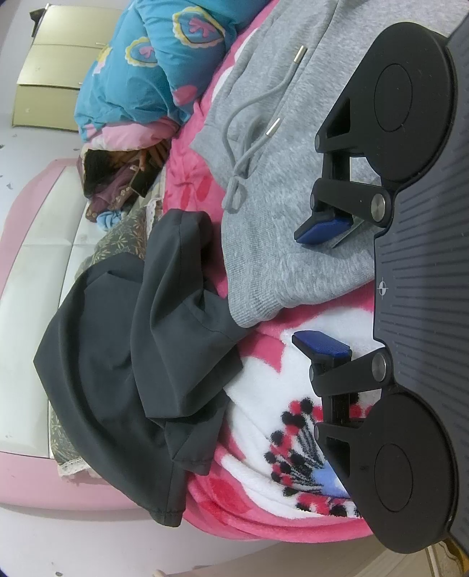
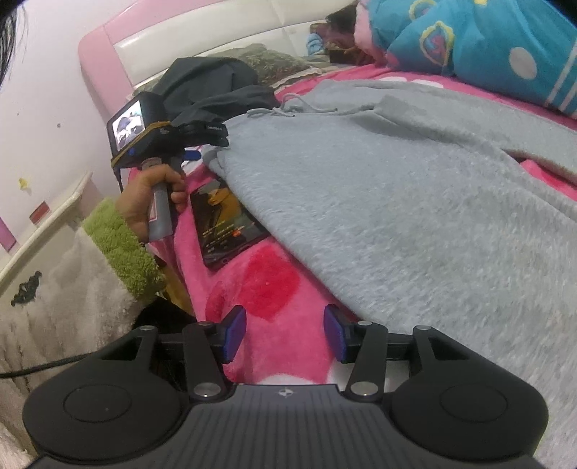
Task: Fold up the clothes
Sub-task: 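Move the open right gripper toward the side edge of the grey sweatpants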
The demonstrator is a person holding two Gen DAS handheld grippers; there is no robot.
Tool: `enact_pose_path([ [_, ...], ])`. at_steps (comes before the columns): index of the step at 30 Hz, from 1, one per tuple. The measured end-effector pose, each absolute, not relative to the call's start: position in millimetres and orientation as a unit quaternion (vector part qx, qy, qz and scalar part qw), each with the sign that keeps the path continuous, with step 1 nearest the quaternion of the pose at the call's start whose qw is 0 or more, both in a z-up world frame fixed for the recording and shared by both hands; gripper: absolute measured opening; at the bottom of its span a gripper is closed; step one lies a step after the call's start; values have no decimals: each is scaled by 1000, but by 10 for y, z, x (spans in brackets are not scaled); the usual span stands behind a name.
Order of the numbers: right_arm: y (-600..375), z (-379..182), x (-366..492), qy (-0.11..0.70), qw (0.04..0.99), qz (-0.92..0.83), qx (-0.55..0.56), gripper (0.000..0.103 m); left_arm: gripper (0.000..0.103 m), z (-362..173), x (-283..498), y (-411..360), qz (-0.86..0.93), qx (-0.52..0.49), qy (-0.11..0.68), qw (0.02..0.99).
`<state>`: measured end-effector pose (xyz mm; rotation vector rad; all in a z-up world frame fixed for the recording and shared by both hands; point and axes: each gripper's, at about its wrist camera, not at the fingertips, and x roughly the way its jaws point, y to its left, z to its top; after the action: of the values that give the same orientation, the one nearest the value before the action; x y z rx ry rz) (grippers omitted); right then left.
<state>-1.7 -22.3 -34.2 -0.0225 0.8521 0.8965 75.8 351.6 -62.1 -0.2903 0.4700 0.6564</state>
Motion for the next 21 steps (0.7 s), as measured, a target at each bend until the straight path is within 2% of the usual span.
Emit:
enact_pose_path([
  [12,-194,-369,-50,394,816,422,-10,60,54,-626,767,3523,318,-140,228,909],
  [21,-191,-380,-46,397,817,418,13,72,54,-627,765,3523,318,-140,228,909],
])
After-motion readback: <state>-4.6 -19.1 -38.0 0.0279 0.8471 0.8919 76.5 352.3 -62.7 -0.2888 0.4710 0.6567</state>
